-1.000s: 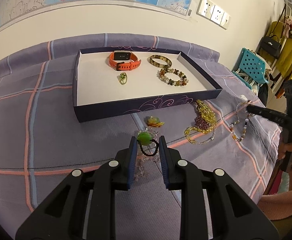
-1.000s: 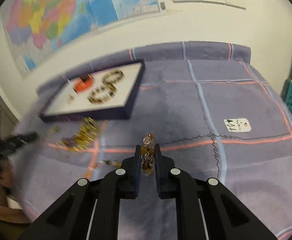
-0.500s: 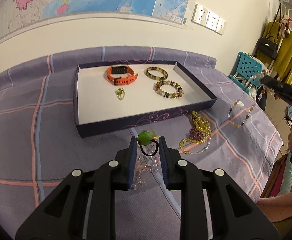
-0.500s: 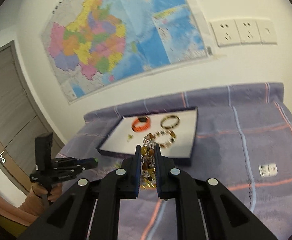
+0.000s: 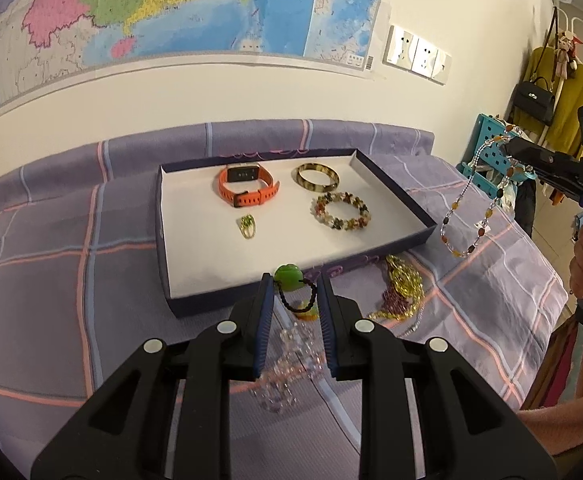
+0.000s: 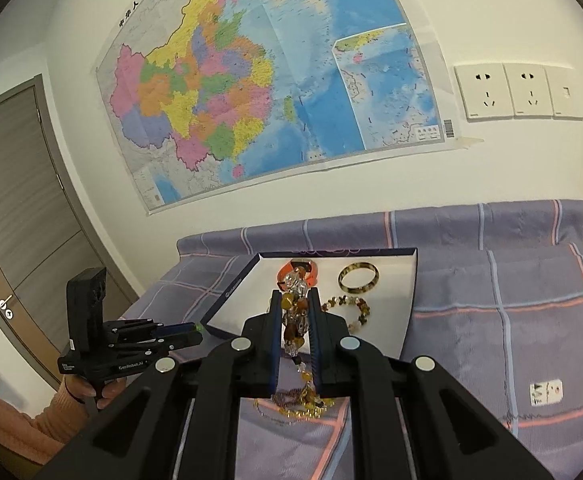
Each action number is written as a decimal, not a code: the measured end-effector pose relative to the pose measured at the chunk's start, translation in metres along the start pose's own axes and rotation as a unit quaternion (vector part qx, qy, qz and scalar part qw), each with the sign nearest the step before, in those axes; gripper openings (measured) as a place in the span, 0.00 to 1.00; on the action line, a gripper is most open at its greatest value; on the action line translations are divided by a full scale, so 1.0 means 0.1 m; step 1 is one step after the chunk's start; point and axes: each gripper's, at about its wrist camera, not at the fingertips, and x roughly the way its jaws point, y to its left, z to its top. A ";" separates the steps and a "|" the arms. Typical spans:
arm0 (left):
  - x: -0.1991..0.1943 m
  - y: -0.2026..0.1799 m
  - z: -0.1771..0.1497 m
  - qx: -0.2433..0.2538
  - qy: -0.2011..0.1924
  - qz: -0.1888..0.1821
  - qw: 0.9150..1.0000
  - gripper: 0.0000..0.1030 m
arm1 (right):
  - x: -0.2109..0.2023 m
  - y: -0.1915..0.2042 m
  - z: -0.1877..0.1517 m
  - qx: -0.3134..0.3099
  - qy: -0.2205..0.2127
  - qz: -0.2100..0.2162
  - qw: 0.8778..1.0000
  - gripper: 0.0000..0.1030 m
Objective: Organize jewelry
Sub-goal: 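Hold the necklace hanging over the box lid with the right tool while the left tool holds the hair tie, then lower the necklace and hair tie into the box lid and open both tools, then grasp the yellow bead necklace on the bed with the right tool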
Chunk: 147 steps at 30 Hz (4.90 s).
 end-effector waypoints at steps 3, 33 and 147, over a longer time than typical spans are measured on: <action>0.02 0.01 0.06 0.002 -0.002 0.000 1.000 0.22 | 0.07 -0.01 0.06 -0.003 0.001 0.001 1.000 0.10; 0.51 0.15 0.40 -0.006 0.019 0.010 1.000 0.22 | 0.88 -0.08 0.38 -0.003 0.038 0.024 0.999 0.10; 0.25 0.24 -0.44 -0.072 0.035 0.030 0.996 0.59 | 0.90 -0.32 -0.98 0.051 0.165 -0.050 0.984 0.18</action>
